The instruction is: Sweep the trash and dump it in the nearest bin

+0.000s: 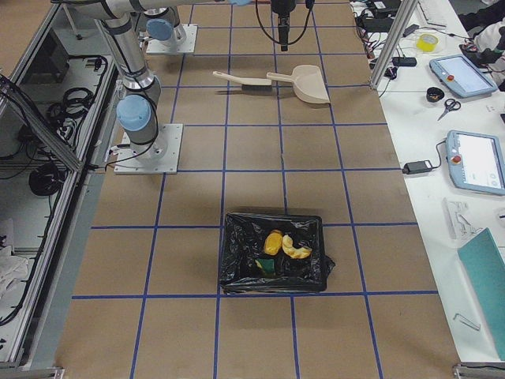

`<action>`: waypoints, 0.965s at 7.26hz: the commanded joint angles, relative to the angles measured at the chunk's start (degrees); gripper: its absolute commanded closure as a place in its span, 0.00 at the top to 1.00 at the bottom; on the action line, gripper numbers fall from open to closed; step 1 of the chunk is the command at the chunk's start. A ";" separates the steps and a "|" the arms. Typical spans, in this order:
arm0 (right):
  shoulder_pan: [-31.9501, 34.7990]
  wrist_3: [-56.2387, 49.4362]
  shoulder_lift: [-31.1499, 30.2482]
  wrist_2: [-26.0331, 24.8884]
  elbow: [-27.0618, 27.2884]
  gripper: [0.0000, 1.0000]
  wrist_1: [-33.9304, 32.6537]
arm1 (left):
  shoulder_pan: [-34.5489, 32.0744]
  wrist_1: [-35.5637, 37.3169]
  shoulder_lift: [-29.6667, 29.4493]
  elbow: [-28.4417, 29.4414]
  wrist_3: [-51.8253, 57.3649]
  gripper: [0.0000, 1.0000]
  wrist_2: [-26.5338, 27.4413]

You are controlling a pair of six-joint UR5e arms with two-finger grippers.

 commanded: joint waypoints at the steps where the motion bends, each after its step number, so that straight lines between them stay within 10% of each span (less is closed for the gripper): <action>1: 0.04 -0.05 -0.04 0.03 0.00 1.00 0.03 | 0.00 0.09 -0.04 -0.29 -0.08 1.00 -0.07; 7: 0.04 -0.14 0.05 0.29 0.00 1.00 -0.05 | 0.00 0.26 0.14 -0.99 -0.25 1.00 -0.07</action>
